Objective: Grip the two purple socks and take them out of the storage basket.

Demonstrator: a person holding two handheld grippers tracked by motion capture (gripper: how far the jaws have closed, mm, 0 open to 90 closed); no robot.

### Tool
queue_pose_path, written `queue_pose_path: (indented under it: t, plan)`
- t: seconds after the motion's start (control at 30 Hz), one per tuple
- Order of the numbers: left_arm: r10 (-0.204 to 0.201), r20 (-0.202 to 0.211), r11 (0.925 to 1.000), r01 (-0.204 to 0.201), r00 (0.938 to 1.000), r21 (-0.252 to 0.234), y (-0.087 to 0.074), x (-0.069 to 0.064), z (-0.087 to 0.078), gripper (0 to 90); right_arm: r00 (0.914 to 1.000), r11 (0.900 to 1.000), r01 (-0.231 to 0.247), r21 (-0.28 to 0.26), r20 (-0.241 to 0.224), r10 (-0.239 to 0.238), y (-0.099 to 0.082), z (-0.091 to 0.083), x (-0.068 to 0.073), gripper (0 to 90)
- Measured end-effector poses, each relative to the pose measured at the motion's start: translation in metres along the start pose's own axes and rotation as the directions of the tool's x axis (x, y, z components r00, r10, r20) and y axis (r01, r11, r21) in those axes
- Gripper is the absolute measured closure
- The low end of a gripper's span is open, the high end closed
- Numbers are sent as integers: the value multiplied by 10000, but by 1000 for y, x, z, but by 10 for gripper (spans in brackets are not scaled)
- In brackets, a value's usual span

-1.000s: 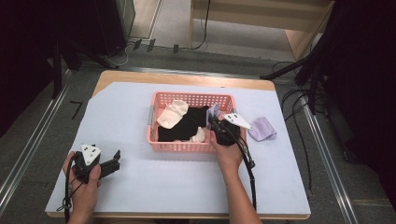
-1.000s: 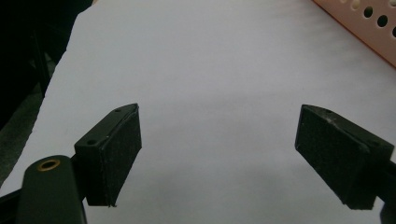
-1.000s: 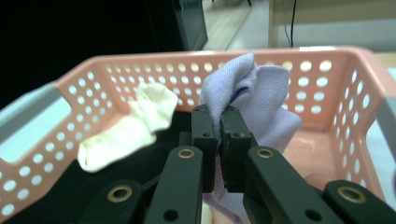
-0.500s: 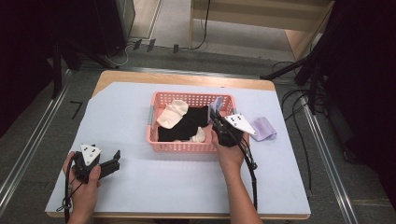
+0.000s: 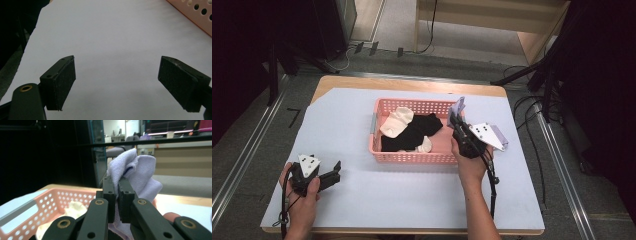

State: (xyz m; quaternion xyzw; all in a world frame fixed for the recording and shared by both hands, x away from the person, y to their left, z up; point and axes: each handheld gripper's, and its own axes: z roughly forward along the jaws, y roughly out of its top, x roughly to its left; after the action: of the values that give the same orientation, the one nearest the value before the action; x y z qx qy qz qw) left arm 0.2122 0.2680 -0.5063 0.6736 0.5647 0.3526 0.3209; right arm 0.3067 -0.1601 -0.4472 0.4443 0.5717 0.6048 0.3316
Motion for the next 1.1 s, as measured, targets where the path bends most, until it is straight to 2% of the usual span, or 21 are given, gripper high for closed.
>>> queue_pose_path:
  t: [0.17, 0.47, 0.7, 0.97, 1.1]
  plan:
    - [-9, -6, 10000, 9, 10000, -10, 0, 0, 0, 154, 9992, 9996, -108, -268, 380, 118, 6, -8, -17, 865]
    - [12, -16, 10000, -12, 10000, -28, 0, 0, 0, 154, 9935, 9996, -104, -271, 1131, 134, 8, -22, -48, 865]
    - [4, -16, 10000, -4, 10000, -31, 0, 0, 0, 154, 9835, 9986, -262, 459, 1799, 175, -11, -25, -73, 864]
    - [9, -22, 10000, -9, 10000, -24, 0, 0, 0, 154, 9562, 9866, -881, 1370, 2890, 452, -37, -27, -95, 864]
    - [1, -21, 10000, -1, 10000, -30, 0, 0, 0, 154, 9524, 9808, -925, 1720, 3025, 367, -46, -27, -102, 861]
